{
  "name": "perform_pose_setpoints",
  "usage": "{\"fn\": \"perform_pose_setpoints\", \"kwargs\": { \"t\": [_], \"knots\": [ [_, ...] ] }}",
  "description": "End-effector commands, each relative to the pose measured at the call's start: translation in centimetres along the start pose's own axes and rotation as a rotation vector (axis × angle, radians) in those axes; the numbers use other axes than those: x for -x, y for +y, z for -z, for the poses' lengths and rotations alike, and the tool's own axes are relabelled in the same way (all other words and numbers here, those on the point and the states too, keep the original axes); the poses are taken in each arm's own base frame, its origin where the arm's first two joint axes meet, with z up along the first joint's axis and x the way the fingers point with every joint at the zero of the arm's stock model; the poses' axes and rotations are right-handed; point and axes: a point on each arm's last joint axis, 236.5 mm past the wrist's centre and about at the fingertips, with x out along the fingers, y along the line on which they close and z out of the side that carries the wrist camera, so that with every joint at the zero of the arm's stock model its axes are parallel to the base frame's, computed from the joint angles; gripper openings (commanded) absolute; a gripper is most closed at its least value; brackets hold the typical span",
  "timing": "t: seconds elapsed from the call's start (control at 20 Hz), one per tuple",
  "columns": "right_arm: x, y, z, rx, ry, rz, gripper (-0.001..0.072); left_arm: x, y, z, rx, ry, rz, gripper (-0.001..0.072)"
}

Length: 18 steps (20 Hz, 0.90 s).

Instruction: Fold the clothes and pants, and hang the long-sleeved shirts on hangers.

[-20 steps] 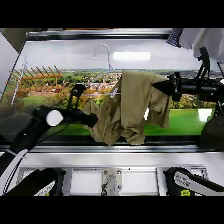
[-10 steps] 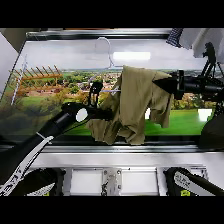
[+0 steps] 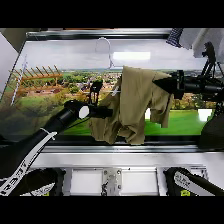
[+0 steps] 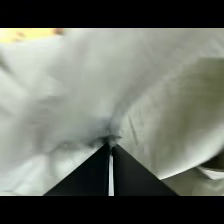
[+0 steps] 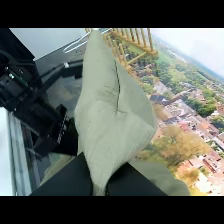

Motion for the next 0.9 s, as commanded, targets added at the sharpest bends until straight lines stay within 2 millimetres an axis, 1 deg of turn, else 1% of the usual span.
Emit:
{"fn": "perform_pose_setpoints", "kwargs": {
  "t": [0.0, 0.05, 0.1, 0.15, 0.3, 0.35, 0.55, 0.6, 0.7, 0.85],
  "knots": [
    [0.0, 0.1, -0.1, -0.048, -0.002, -0.001, 0.0005, 2.3, 4.0, -1.0, 0.043, -0.005, -0.071, 0.0014],
    [0.0, 0.1, -0.1, -0.064, -0.002, -0.002, 0.0005, 3.0, 5.2, -1.1, 0.071, -0.002, -0.085, 0.0014],
    [-0.2, 0.2, -0.1, -0.075, 0.000, -0.006, 0.0005, 3.5, 6.0, -1.2, 0.094, 0.003, -0.093, 0.0014],
    [-0.4, 0.4, 0.0, -0.075, 0.002, -0.014, 0.0004, 3.7, 6.5, -1.2, 0.103, 0.007, -0.099, 0.0014],
    [-1.3, 1.2, 0.1, -0.078, 0.012, -0.040, 0.0004, 3.7, 6.9, -0.5, 0.044, 0.037, -0.109, 0.0015],
    [-1.5, 1.3, 0.1, -0.089, 0.014, -0.045, 0.0005, 3.8, 7.2, -0.7, 0.056, 0.035, -0.111, 0.0014],
    [-1.7, 1.9, -0.1, -0.084, 0.014, -0.058, 0.0004, 4.4, 10.1, -1.1, 0.127, 0.031, -0.141, 0.0015],
    [-1.7, 2.0, -0.5, -0.094, -0.002, -0.062, 0.0004, 4.5, 10.1, -1.1, 0.144, 0.032, -0.130, 0.0015],
    [-1.6, 2.1, -1.7, -0.124, -0.050, -0.068, 0.0004, 4.4, 8.9, -1.4, 0.140, 0.025, -0.073, 0.0015],
    [-1.5, 2.0, -2.8, -0.129, -0.091, -0.058, 0.0004, 4.4, 8.9, -1.5, 0.131, 0.022, -0.069, 0.0015]
  ]
}}
